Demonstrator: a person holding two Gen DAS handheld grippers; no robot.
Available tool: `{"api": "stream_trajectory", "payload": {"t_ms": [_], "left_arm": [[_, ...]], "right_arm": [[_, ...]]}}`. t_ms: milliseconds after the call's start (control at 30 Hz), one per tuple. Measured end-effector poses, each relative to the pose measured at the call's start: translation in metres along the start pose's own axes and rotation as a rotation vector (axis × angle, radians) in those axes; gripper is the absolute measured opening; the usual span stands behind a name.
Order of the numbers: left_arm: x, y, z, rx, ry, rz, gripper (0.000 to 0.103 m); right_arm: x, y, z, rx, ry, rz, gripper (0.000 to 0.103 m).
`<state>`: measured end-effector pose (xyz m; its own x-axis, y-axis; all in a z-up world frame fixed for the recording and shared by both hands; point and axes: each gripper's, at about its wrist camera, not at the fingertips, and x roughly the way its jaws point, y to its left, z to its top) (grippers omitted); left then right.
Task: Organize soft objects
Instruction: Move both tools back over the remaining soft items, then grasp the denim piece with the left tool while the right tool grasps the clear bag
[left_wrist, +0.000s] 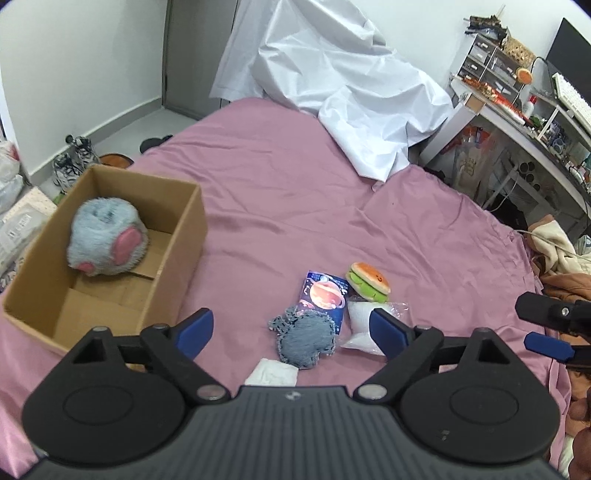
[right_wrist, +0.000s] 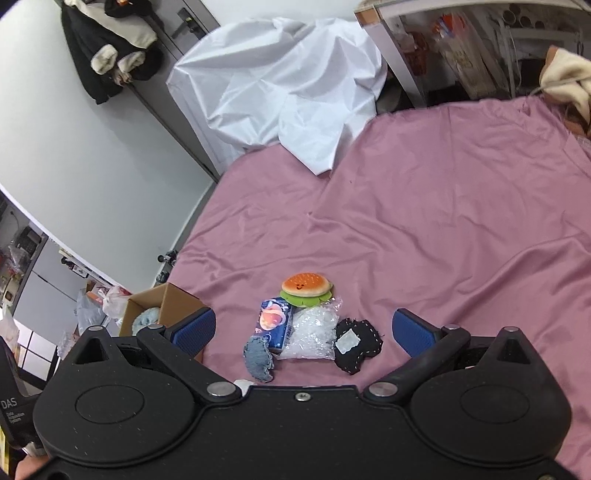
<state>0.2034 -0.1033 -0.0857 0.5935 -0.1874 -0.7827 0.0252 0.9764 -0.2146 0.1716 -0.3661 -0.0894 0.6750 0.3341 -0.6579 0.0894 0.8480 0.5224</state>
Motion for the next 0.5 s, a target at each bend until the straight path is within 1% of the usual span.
{"api": "stream_trajectory", "payload": {"t_ms": [233, 367, 400, 467, 500], "left_arm": [[0.043, -0.001, -0.004, -0.006, 0.066, 0.007, 0.09], [0.059, -0.001, -0.008, -0.009, 0.088, 0.005, 0.09], [0.063, -0.001, -0.009, -0.005, 0.094, 0.007, 0.09], [0.07, -0.002, -0.011, -0.005, 0.103, 0.007, 0.09], [0.073, -0.001, -0.011, -0.005, 0.107, 0.007, 0.09]], "right_arm": [[0.028, 0.0, 0.001, 0.028, 0.05, -0.027, 0.102], [0.042, -0.003, 0.002, 0.048, 0.072, -0.029, 0.101], [0.047, -0.004, 0.002, 0.058, 0.081, -0.03, 0.101], [0.056, -0.007, 0.002, 0.074, 0.102, -0.038, 0.095], [0.06, -0.009, 0.001, 0.083, 0.112, -0.044, 0.095]]}}
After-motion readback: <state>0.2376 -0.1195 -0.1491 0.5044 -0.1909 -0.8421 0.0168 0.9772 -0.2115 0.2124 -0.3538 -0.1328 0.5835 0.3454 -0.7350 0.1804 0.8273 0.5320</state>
